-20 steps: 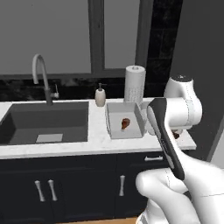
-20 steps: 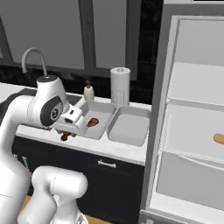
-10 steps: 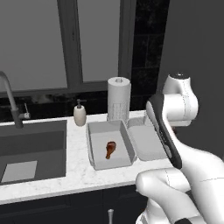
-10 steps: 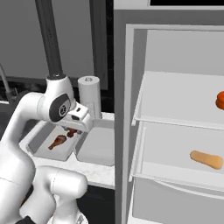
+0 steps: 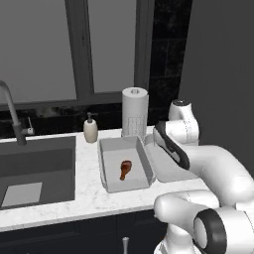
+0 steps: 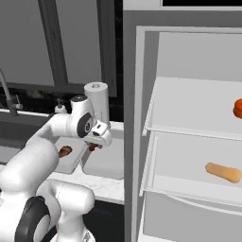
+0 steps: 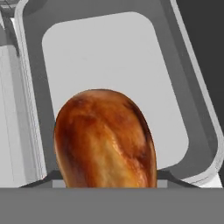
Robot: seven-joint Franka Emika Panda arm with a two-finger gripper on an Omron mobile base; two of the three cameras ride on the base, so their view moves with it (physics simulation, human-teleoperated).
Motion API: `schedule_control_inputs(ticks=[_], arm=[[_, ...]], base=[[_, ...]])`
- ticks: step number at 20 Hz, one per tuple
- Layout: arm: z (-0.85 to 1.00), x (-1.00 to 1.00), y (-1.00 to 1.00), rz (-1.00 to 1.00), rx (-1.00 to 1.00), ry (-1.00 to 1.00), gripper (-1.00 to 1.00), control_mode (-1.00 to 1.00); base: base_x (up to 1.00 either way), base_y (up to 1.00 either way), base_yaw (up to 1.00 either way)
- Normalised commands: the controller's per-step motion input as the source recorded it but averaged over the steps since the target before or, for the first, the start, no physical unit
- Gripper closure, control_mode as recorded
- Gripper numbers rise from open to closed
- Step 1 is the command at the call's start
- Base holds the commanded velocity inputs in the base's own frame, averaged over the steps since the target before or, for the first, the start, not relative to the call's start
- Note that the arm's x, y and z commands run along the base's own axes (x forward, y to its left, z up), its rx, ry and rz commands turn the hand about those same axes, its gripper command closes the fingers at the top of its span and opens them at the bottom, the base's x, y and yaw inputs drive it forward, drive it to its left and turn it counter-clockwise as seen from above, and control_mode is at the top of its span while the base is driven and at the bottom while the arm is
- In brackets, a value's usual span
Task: Place one squash and one chicken drumstick in each tupperware on the nearby counter, to pack two identical lunches.
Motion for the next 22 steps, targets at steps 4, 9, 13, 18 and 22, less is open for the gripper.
schedule_control_inputs(ticks=[4,9,13,18,22], arm=[[-0.93,1.00,-0.26,-0.07,-0.01,0.03,1.00,-1.00],[-0.62,1.00,-0.60,-0.04,0.00,0.08,-1.00,-1.00],[-0.08,0.56,-0.21,0.00,0.00,0.05,-1.00,-1.00],[0.82,-0.02,0.03,-0.03,0.00,0.11,-1.00,-1.00],[0.93,-0.61,0.02,-0.05,0.00,0.03,-1.00,-1.00]], base=[[0.00,0.00,0.00],[0.00,0.00,0.00],[0.00,0.00,0.00],[0.00,0.00,0.00],[0.00,0.00,0.00]])
